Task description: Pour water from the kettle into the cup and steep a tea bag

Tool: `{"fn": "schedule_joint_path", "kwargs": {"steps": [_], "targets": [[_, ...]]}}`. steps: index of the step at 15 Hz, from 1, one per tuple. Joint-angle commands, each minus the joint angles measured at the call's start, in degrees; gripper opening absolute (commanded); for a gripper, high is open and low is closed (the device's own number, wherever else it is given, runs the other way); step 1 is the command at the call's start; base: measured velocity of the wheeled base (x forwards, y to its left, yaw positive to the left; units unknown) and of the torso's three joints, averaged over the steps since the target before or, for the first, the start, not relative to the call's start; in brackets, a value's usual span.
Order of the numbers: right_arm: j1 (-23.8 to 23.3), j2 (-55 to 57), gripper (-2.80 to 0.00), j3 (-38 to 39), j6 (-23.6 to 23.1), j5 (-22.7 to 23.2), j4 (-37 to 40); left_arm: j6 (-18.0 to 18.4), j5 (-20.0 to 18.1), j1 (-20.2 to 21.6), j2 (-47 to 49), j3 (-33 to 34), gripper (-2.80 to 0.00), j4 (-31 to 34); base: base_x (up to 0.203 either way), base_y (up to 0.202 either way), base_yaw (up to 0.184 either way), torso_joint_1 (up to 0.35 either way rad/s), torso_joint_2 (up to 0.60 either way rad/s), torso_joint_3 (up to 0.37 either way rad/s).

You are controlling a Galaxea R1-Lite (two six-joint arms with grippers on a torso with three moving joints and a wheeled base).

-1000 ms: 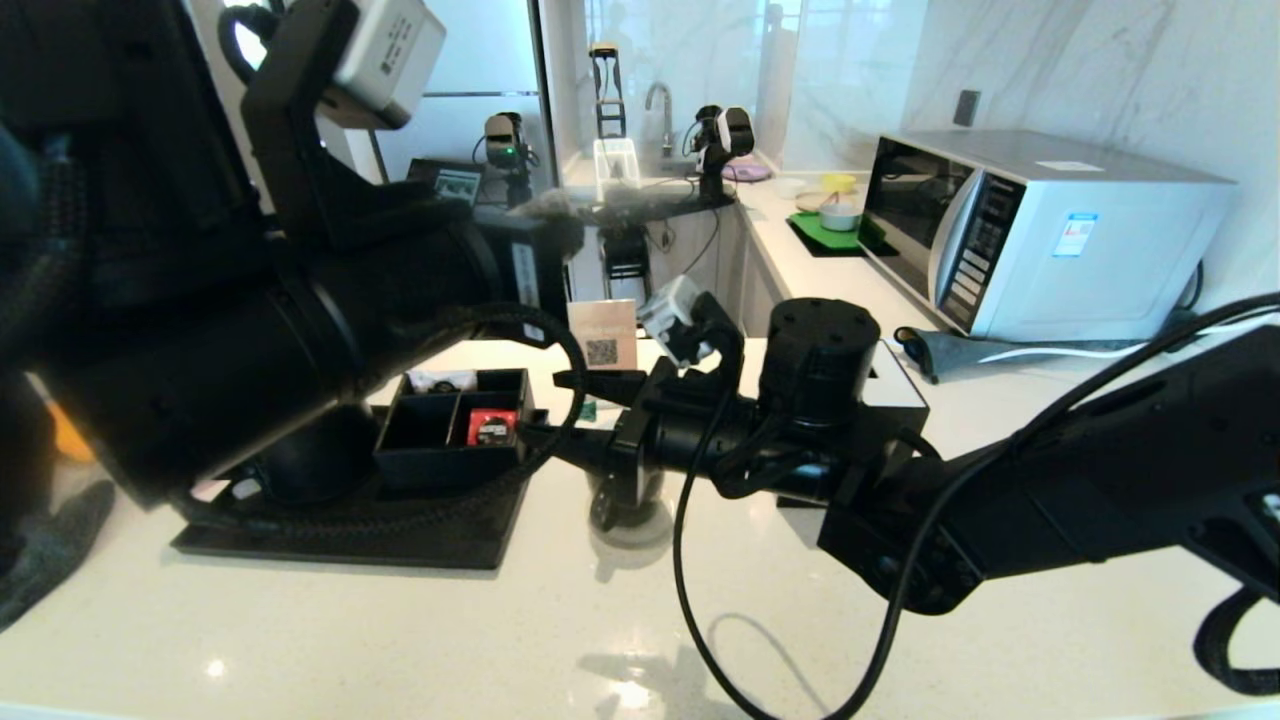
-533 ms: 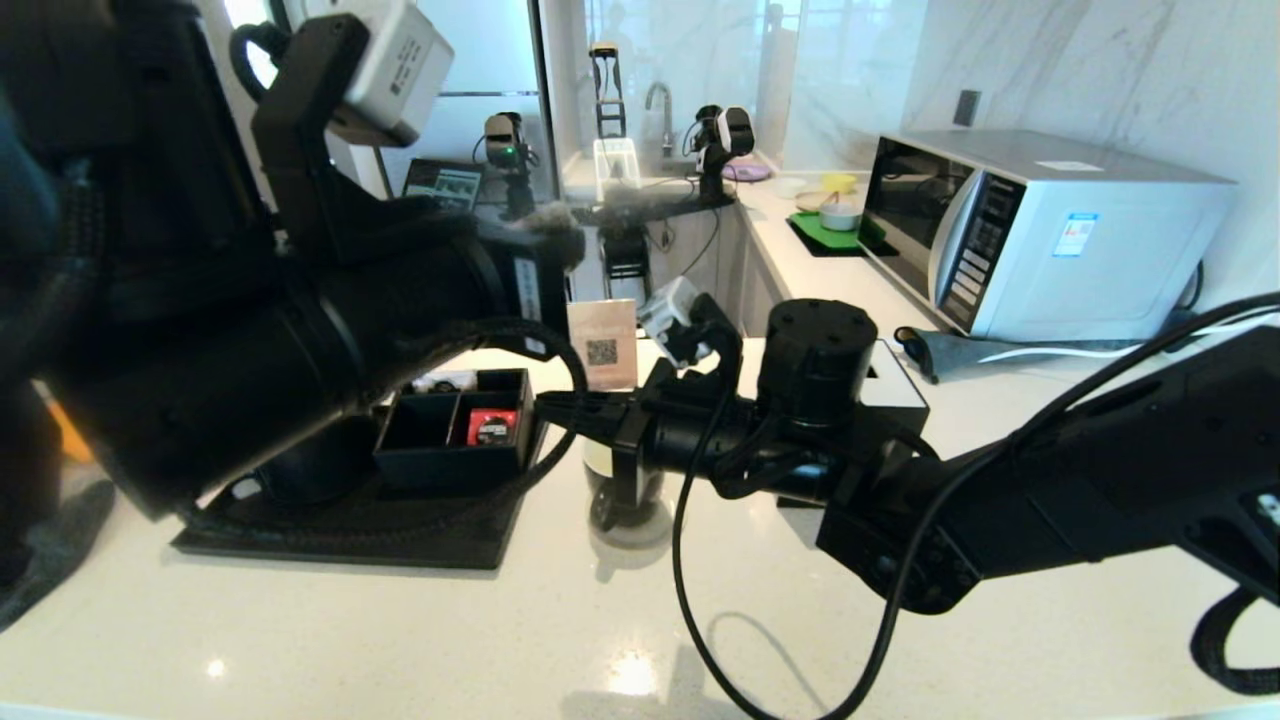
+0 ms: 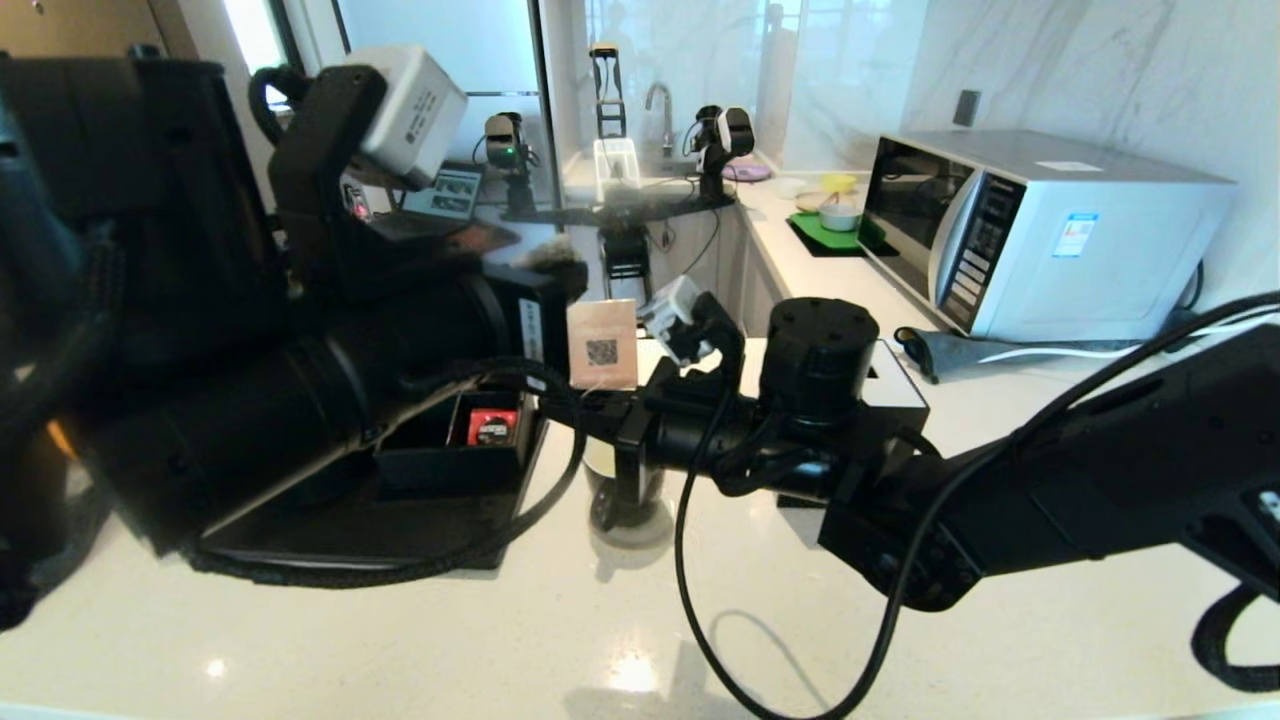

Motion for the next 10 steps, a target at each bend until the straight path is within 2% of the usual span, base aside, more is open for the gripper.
{"fn": "schedule_joint_path", "kwargs": {"steps": [1, 5, 10], "targets": [[-0.9, -0.3, -2.8, -1.4, 0.0, -0.3, -0.1, -0.1, 0.1, -0.3, -0.9, 1.8, -2.8, -0.2, 0.0, 0.0, 0.0, 0.0, 0.0, 0.0], [-2.4, 0.0, -2.8, -4.8, 0.0, -4.2, 1.7, -0.1, 0.1, -2.9, -3.0, 5.1, -2.8, -0.1, 0.0, 0.0, 0.0, 0.0, 0.0, 0.0], [-3.7, -0.2, -2.8, -7.2, 0.1, -4.9, 2.7, -1.0, 3.6, -5.7, -4.0, 8.4, -2.8, -0.2, 0.0, 0.0, 0.0, 0.0, 0.0, 0.0]]}}
